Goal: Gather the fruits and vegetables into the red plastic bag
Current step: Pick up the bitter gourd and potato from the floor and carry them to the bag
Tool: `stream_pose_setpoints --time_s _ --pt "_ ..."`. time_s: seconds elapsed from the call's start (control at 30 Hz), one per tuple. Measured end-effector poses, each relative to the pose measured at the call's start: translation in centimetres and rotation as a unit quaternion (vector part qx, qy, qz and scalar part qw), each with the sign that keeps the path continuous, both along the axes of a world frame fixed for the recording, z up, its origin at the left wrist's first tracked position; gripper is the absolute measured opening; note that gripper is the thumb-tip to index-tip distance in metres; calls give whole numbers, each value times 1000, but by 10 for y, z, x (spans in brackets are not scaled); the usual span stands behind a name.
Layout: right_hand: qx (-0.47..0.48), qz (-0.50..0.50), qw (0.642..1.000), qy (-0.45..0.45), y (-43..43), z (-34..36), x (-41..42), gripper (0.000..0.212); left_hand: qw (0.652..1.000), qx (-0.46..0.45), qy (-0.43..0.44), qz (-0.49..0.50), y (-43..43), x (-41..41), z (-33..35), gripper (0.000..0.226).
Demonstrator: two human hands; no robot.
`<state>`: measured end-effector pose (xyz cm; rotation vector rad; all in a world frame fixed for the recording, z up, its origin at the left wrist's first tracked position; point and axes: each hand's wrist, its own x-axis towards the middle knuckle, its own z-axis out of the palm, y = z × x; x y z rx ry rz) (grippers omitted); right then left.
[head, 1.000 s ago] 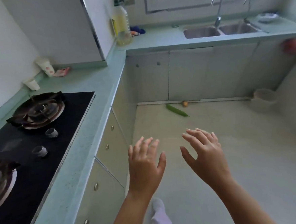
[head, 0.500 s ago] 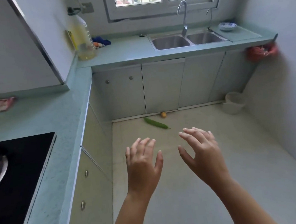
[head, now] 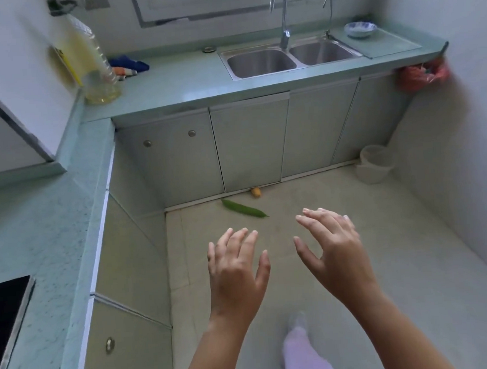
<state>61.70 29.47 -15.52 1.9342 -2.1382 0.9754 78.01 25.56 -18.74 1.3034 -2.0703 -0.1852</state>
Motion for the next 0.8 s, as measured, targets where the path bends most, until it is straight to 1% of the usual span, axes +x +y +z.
stream_pose_setpoints --time_s 0.2,0.47,0.8 --pt "-19 -16 1000 -18 -82 -2 -70 40 1000 -1 -12 -10 -87 -66 1 41" --pt "-43 -20 999 -14 -171 12 -163 39 999 -20 18 -33 -189 -168 23 40" --pt "-34 -34 999 -19 -240 -1 -212 37 999 7 12 -31 -258 -214 11 42"
